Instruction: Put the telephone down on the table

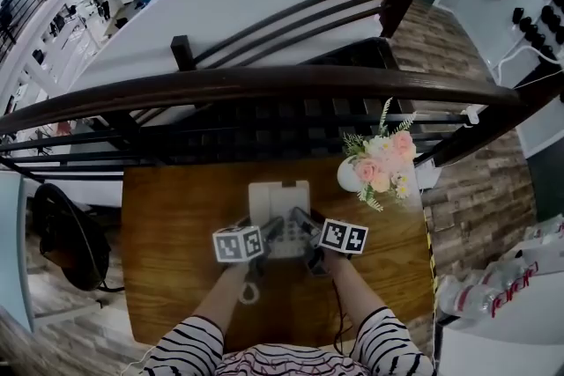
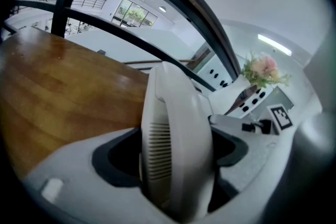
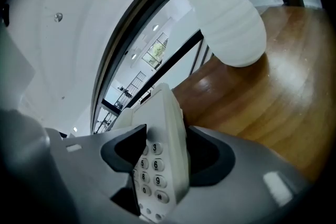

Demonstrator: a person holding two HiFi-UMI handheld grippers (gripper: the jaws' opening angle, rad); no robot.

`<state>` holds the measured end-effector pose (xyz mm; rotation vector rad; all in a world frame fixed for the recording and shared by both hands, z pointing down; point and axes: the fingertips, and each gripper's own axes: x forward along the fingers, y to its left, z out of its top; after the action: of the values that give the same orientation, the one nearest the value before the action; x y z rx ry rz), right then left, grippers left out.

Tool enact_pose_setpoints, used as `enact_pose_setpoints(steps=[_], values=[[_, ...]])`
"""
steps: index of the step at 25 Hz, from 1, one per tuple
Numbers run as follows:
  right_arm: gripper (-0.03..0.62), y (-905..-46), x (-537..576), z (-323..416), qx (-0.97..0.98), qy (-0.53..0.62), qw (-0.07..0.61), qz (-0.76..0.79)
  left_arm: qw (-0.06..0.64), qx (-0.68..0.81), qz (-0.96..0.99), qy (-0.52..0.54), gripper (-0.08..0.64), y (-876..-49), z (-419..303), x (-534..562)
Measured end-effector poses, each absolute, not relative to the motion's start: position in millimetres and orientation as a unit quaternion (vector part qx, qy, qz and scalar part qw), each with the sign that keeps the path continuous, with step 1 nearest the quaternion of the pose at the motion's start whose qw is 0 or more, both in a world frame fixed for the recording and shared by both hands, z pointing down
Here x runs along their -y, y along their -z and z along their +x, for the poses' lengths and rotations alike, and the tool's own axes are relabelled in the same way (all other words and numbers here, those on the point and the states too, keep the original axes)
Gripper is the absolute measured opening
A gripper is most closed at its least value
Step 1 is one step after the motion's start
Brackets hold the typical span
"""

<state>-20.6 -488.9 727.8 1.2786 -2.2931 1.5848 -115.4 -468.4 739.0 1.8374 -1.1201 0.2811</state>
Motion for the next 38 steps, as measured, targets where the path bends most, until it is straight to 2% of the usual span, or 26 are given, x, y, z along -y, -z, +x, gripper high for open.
enact_pose_setpoints(steps=[18,38], values=[[0.268,-702,464,-6,0.767,-0.458,0.057,0.445,0.455,0.480,0.749,-0.053,0.388,-723,-128,449],[0.233,-666,340,16,0.794,-0.448,0.056,0.408,0.394,0.550,0.735,-0.040,0.387,-668,-133,350]])
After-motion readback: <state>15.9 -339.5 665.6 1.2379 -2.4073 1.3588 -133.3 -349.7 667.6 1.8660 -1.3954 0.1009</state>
